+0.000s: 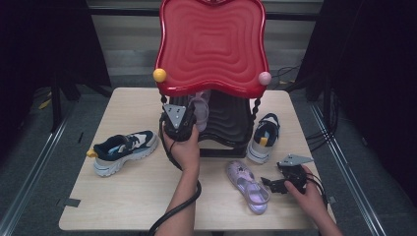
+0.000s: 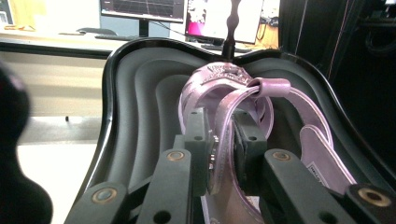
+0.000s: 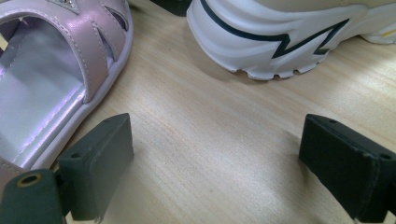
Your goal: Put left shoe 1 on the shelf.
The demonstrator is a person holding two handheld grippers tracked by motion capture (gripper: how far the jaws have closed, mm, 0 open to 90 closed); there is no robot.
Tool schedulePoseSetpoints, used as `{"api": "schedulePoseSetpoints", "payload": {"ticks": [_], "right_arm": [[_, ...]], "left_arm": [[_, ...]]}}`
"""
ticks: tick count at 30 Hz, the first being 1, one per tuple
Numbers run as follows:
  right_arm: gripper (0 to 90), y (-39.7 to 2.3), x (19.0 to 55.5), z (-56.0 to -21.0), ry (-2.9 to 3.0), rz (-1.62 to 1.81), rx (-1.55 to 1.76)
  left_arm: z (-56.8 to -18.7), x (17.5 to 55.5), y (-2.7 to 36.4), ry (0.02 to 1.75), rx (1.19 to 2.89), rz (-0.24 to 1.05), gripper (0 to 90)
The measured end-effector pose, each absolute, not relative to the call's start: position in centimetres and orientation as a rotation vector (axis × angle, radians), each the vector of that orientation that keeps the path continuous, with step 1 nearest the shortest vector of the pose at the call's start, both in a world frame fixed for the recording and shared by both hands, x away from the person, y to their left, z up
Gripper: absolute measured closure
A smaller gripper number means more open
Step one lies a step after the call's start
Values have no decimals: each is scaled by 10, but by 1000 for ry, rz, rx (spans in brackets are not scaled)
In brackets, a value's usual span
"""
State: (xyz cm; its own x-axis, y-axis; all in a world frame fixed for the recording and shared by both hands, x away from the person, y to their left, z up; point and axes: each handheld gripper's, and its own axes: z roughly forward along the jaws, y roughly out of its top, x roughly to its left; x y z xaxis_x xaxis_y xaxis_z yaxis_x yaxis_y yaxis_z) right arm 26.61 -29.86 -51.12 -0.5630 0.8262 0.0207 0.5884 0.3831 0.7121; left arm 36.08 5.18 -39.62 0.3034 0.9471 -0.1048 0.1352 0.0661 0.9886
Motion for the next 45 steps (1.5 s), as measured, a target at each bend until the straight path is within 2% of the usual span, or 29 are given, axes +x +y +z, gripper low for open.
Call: {"api": "schedulePoseSetpoints", "payload": {"ticks": [14,29,45], "right_arm": [[92,-299,266,-511,2310,981,1233],[92,-299,266,-511,2310,981,1234],[92,-299,266,-511,2309,981,1232]], "left_arm": [[-406,363,45,1121,1340,855,772],[-410,361,43,1112,1386,838,740],[-402,366,45,1092,1272,849,785]]}}
